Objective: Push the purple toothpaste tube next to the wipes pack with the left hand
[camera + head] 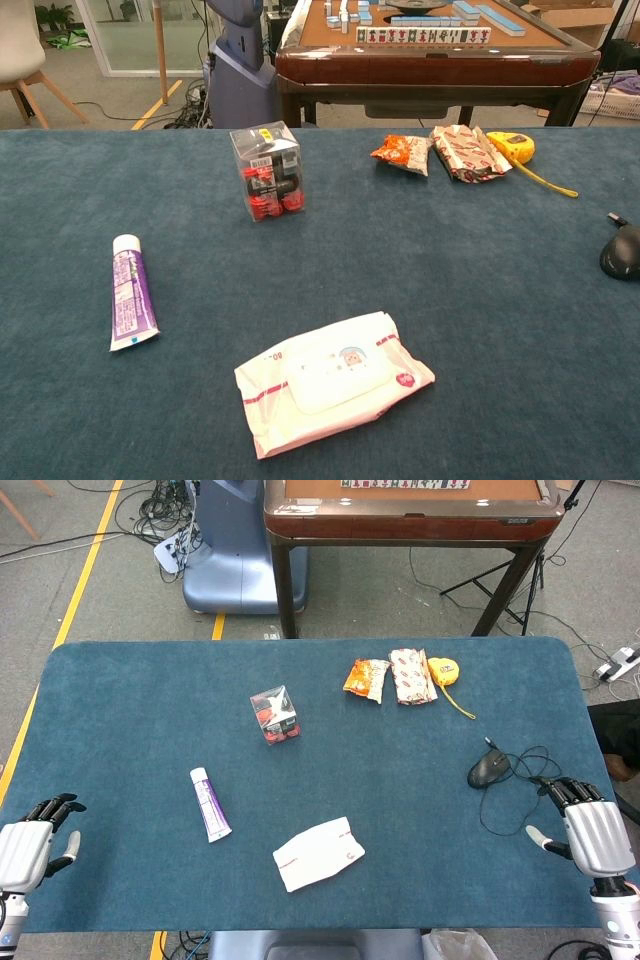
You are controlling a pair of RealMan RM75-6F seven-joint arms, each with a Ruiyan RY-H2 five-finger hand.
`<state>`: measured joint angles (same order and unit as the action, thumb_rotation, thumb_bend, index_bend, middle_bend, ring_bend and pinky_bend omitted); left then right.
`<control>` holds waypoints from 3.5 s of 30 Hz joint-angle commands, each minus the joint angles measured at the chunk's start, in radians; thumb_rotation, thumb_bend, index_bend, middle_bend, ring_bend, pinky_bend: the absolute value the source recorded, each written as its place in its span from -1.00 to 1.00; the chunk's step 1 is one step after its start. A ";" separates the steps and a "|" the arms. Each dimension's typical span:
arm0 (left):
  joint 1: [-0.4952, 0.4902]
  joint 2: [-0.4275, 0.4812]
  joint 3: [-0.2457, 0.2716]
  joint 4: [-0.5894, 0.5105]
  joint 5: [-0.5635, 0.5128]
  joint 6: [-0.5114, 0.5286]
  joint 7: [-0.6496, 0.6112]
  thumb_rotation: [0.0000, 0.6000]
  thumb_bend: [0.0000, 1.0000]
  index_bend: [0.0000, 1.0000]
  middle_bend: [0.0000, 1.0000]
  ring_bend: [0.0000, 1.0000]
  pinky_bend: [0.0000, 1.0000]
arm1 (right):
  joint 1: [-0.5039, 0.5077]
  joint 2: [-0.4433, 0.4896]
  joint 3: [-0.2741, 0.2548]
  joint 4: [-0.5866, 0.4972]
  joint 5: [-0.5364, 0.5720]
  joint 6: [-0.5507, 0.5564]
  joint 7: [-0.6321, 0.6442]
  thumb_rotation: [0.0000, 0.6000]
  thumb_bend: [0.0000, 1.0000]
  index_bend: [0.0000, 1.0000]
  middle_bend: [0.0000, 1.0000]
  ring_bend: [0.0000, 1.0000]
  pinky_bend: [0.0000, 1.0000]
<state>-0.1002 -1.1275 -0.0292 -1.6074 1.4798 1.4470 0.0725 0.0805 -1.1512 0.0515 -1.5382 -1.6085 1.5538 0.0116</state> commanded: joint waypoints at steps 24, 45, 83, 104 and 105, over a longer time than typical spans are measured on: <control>-0.052 -0.033 0.027 -0.059 0.062 -0.063 0.182 1.00 0.76 -0.39 -0.40 -0.50 -0.03 | -0.018 0.031 0.004 -0.034 -0.003 0.041 0.011 1.00 -1.00 -0.40 -0.14 -0.39 -0.27; -0.199 -0.012 0.021 -0.055 -0.037 -0.340 0.167 1.00 -0.62 -0.57 -0.84 -0.97 -0.61 | -0.035 0.049 0.014 -0.022 0.014 0.062 0.072 1.00 -1.00 -0.40 -0.14 -0.39 -0.27; -0.322 -0.169 -0.021 -0.214 -0.548 -0.363 0.523 1.00 -1.00 -0.54 -0.71 -0.88 -0.83 | -0.068 0.077 0.023 -0.029 0.010 0.113 0.126 1.00 -1.00 -0.40 -0.14 -0.39 -0.27; -0.406 -0.253 -0.045 -0.200 -0.699 -0.329 0.585 1.00 -1.00 -0.63 -0.68 -0.87 -0.83 | -0.089 0.093 0.030 -0.032 0.012 0.145 0.155 1.00 -1.00 -0.40 -0.14 -0.39 -0.27; -0.410 -0.256 -0.045 -0.198 -0.704 -0.329 0.587 1.00 -1.00 -0.63 -0.68 -0.87 -0.83 | -0.090 0.094 0.031 -0.032 0.013 0.146 0.157 1.00 -1.00 -0.40 -0.14 -0.39 -0.27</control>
<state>-0.5071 -1.3808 -0.0739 -1.8072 0.7789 1.1179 0.6571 -0.0094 -1.0579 0.0822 -1.5699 -1.5960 1.7000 0.1681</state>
